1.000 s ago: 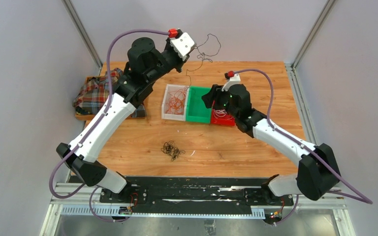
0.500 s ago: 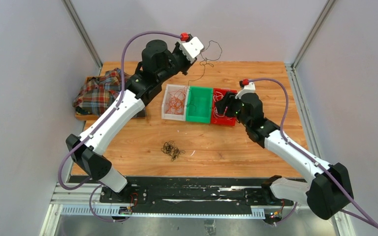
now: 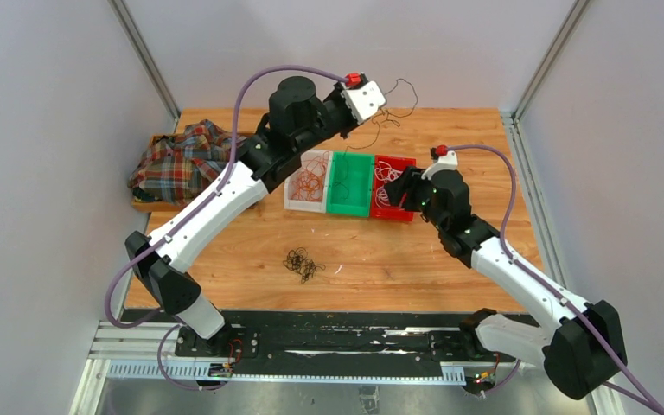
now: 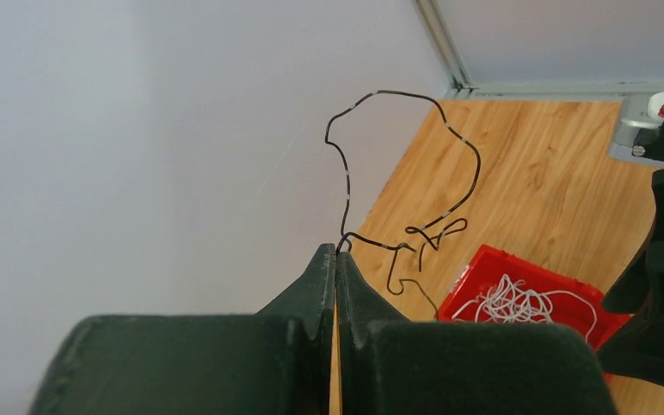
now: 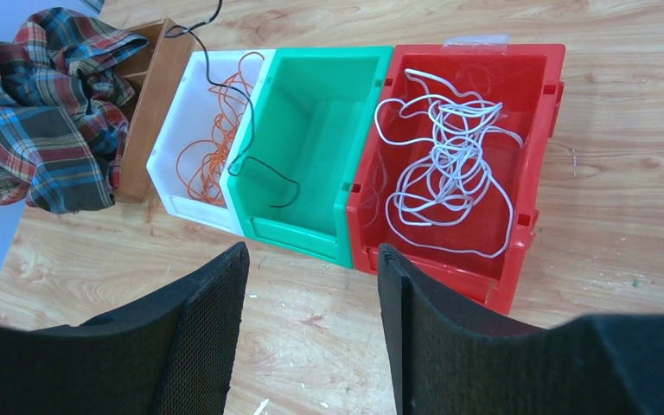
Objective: Untangle the cables
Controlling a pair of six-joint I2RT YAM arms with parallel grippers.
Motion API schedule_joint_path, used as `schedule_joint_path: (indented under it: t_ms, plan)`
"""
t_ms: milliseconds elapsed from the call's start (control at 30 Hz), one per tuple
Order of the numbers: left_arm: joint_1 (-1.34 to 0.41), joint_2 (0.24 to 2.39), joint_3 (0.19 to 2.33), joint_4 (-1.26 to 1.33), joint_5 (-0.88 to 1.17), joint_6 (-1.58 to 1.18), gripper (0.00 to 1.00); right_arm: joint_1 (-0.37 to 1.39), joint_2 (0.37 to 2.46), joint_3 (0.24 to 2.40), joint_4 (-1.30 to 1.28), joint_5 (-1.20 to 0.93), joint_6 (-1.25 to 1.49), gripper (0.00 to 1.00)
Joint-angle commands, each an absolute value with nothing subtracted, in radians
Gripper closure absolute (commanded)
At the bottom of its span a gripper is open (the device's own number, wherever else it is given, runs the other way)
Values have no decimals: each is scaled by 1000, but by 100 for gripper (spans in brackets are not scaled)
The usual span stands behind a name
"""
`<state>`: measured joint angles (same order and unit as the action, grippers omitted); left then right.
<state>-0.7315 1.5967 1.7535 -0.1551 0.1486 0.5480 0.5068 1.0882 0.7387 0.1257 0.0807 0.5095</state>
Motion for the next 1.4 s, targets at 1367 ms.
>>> schedule_joint_path:
  t_ms: [1367]
  plan:
    - [-767,1820,1536,-392,-243,677,100,411,956,606,98,103,548,46]
